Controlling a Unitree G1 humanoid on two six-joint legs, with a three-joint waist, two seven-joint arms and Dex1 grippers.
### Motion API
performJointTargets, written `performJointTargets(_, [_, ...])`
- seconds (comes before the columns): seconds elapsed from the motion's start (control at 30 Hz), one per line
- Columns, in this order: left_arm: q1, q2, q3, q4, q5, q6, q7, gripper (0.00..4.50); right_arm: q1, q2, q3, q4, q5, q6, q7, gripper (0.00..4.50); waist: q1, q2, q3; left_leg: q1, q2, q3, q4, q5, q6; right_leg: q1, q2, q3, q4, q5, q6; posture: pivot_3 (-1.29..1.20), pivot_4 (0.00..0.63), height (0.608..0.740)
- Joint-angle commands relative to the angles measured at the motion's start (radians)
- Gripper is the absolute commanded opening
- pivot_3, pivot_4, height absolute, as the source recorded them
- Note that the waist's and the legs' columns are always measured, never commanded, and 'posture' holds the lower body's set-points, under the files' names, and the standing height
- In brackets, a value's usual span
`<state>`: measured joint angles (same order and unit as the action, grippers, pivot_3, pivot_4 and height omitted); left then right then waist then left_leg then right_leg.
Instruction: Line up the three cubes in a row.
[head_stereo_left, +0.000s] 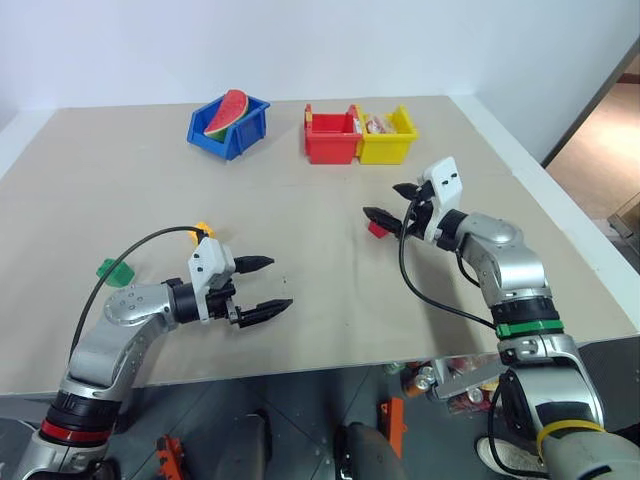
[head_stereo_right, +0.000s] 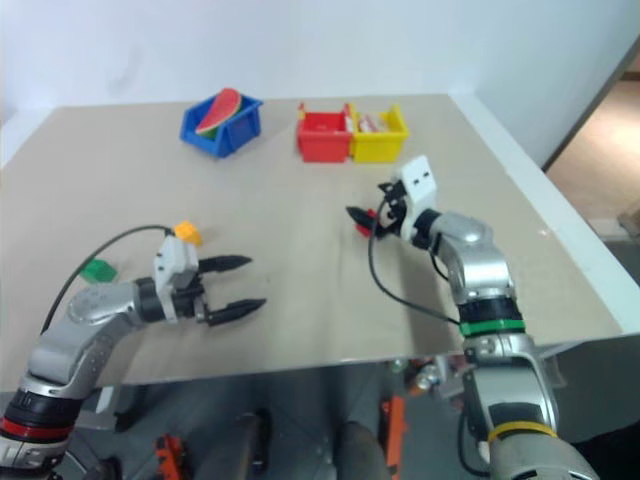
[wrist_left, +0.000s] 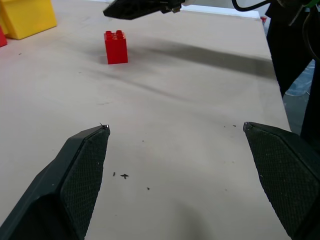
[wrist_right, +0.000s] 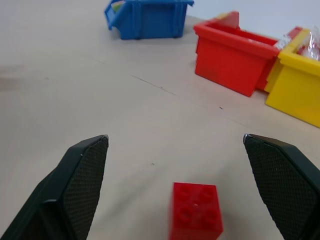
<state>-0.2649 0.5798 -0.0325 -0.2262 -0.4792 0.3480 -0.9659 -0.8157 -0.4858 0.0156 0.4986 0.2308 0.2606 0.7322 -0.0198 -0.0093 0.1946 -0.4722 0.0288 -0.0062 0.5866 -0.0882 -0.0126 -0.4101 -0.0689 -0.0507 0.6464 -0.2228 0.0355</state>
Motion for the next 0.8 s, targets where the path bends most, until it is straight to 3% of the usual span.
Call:
performJointTargets(0.03, [0.007,0.009,0.033,-0.035,0.0,-0.019,0.013,4.43,-0.064,0.012,-0.004,0.117,-0.031,-0.069,0.016,4.5,-0.001,0.0,0.0,0.0,0.0,0.0,0.0,0.0,0.0,0.0,0.0,0.0,0.0,0.0,0.0,0.0,0.15,0.74])
performJointTargets(0.57, [0.037,0.0,0.054,-0.081,0.003,-0.02,0.068,4.43,-0.177,0.072,-0.041,0.456,-0.077,-0.169,0.003,4.5,-0.001,0.0,0.0,0.0,0.003,0.003,0.0,0.0,0.0,-0.003,0.007,0.01,0.0,0.003,0.0,0.0,0.15,0.74])
performJointTargets(0.8, [0.04,0.007,0.056,-0.086,0.006,-0.019,0.074,4.5,-0.181,0.087,-0.044,0.497,-0.085,-0.18,0.012,2.42,-0.001,0.0,0.0,0.0,0.004,0.006,0.0,0.0,0.0,-0.004,0.009,0.014,0.0,0.003,0.0,0.0,0.15,0.74])
